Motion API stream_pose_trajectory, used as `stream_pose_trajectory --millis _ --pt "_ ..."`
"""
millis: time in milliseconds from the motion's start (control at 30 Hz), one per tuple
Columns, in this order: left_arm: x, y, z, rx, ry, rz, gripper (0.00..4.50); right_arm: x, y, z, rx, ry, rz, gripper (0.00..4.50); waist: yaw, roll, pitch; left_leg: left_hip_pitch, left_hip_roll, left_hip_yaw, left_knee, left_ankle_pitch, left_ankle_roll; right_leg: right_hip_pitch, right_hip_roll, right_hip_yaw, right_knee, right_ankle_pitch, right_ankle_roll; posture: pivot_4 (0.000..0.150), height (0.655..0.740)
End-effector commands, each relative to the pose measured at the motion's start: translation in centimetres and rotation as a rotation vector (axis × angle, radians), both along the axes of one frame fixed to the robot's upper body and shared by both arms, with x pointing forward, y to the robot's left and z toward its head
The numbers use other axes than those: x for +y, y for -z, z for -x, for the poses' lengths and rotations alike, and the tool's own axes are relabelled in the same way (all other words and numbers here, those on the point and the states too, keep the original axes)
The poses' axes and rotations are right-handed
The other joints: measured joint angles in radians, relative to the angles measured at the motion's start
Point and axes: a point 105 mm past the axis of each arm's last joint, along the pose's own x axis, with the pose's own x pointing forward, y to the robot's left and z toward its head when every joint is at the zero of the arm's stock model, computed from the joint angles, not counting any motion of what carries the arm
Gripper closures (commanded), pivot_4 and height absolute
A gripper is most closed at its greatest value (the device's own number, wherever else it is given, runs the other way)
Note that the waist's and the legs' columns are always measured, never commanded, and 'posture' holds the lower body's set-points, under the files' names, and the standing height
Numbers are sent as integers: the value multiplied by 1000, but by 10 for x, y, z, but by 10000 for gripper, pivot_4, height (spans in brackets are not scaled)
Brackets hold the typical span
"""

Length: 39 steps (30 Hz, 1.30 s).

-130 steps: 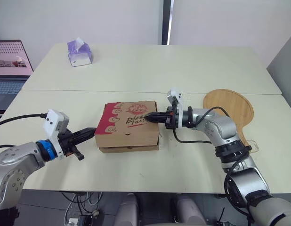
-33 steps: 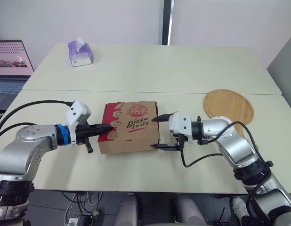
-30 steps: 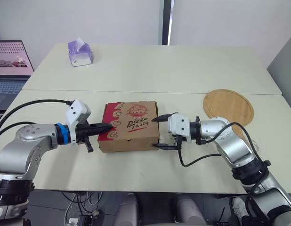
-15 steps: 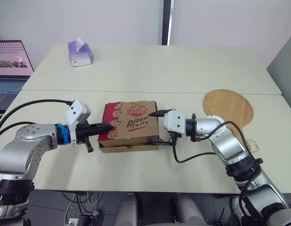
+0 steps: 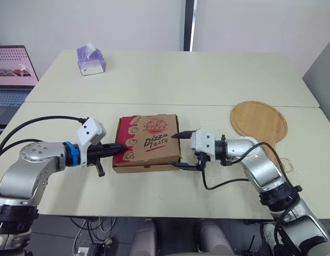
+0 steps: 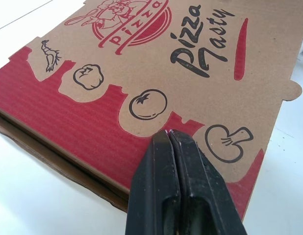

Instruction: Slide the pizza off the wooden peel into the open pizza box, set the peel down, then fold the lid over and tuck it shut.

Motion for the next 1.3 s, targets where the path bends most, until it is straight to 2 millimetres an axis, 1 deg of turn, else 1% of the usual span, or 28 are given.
stream_pose_trajectory --millis 33,133,167,267,300,333,367,400,467,533,733,867,967,1100,1200,1300 --pt "3 -4 -2 -17 0 -17 45000 -17 -25 2 -15 -28 -61 205 1 0 0 0 0 0 0 0 0 0 0 0 0 0 0 1500 7400" --pt "3 -4 -2 -19 0 -15 45000 -38 -17 -11 -26 18 20 6473 0 0 0 0 0 0 0 0 0 0 0 0 0 0 0 1500 7400" --pt "3 -4 -2 -20 1 -15 45000 -44 -13 -16 -36 38 51 9368 0 0 0 0 0 0 0 0 0 0 0 0 0 0 0 1500 7400" --pt "3 -4 -2 -20 0 -13 45000 -53 -3 -25 -84 63 133 19999 -1 0 0 1 -1 2 0 0 0 0 1 0 0 0 0 1500 7400" --pt "3 -4 -2 -21 0 -13 45000 -54 2 -26 -100 59 166 25062 -1 0 0 0 -1 2 0 0 0 0 1 0 0 0 0 1500 7400" --pt "3 -4 -2 -23 0 -13 45000 -54 7 -26 -112 48 192 26635 -1 0 0 0 0 2 0 0 0 0 1 0 0 0 0 1500 7400" --pt "3 -4 -2 -24 0 -13 45000 -53 10 -25 -118 37 203 31011 -1 0 0 0 0 2 0 0 0 0 1 0 0 0 0 1500 7400" --pt "3 -5 -2 -25 0 -13 45000 -52 12 -24 -120 28 206 33165 -1 0 0 0 0 3 0 0 0 0 2 0 0 0 0 1500 7400" --pt "3 -5 -2 -27 0 -11 45000 -47 13 -22 -124 16 200 40277 -1 0 0 0 0 3 0 0 0 0 1 0 0 0 0 1500 7400" --pt "3 -6 -2 -28 -1 -10 45000 -39 14 -18 -125 -11 186 44477 0 0 0 0 0 3 0 0 0 0 1 0 0 0 0 1500 7400" --pt "4 -6 -3 -27 -2 -12 45000 -9 9 -8 -128 -69 126 44477 -1 0 0 0 0 1 0 0 0 0 2 0 1 0 0 1500 7400" --pt "4 -5 -3 -28 -2 -12 45000 -1 4 -4 -117 -83 98 44477 1 0 0 0 0 1 1 0 0 0 2 0 1 0 0 1500 7400" --pt "3 -5 -3 -29 -1 -10 45000 -6 8 -6 -102 -68 108 44477 0 0 0 1 0 0 1 0 0 0 2 0 2 0 0 1500 7400" --pt "2 -4 -3 -27 -1 -8 45000 -24 10 -17 -111 -12 143 44477 0 0 0 0 0 0 1 0 0 0 3 0 2 0 0 1500 7400" --pt "2 -4 -3 -26 -2 -8 45000 -37 4 -29 -144 41 166 44477 0 0 0 0 0 1 1 0 0 0 2 0 2 0 0 1500 7400" --pt "2 -5 -4 -28 -3 -7 45000 -41 -6 -37 -143 71 143 44477 -2 0 0 0 0 1 1 0 0 -1 3 0 2 0 0 1500 7400"
